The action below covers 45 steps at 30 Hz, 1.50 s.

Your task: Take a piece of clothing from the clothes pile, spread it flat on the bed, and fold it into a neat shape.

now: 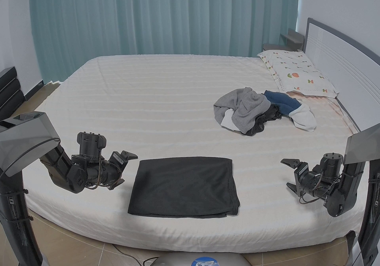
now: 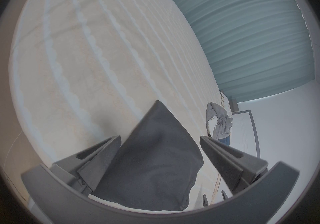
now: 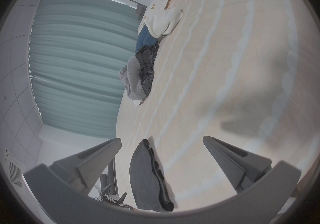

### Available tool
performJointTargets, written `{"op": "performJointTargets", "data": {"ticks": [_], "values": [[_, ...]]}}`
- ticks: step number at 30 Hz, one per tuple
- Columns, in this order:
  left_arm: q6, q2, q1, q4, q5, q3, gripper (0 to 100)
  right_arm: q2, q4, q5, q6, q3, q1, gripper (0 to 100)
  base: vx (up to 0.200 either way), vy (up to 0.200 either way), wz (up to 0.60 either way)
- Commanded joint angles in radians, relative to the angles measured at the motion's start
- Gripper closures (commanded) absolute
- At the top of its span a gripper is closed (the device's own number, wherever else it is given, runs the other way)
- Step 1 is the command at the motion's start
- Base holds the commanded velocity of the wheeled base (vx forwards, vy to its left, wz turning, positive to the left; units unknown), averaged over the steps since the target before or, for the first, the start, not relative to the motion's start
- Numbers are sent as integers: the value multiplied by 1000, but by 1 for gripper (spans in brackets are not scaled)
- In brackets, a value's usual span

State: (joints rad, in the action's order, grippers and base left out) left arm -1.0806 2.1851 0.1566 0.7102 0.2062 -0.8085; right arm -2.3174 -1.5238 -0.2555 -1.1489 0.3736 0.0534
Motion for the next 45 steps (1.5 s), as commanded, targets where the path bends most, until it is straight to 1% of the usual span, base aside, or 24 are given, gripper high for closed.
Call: {"op": "performJointTargets", "data": {"ticks": [1,5,8,13,17,18,20,24,33,45], "values": [[31,18,8,3,1,-12,0,-8,-1,-1,0,-4,2,0,0,0,0],[140,51,29,3,-4,-11,0,-8,-1,-1,0,-4,3,0,0,0,0],[160,61,44,5,-11,-4,0,-8,-1,-1,0,-7,3,0,0,0,0],[176,81,58,55,-67,-8,0,-8,-1,-1,2,-9,6,0,0,0,0],[274,128,60,115,-131,6,0,-8,-1,-1,2,-9,6,0,0,0,0],[301,145,60,132,-139,12,0,-8,-2,-1,2,-9,6,0,0,0,0],[323,159,61,173,-140,42,0,-8,-1,-2,2,-9,6,0,0,0,0],[326,160,63,216,-128,68,0,-8,-1,-1,2,-9,6,0,0,0,0],[327,162,104,218,-128,65,0,-8,-1,-4,2,-9,6,0,0,0,0],[327,165,112,216,-128,58,0,-8,-1,-4,2,-9,6,0,0,0,0]]}}
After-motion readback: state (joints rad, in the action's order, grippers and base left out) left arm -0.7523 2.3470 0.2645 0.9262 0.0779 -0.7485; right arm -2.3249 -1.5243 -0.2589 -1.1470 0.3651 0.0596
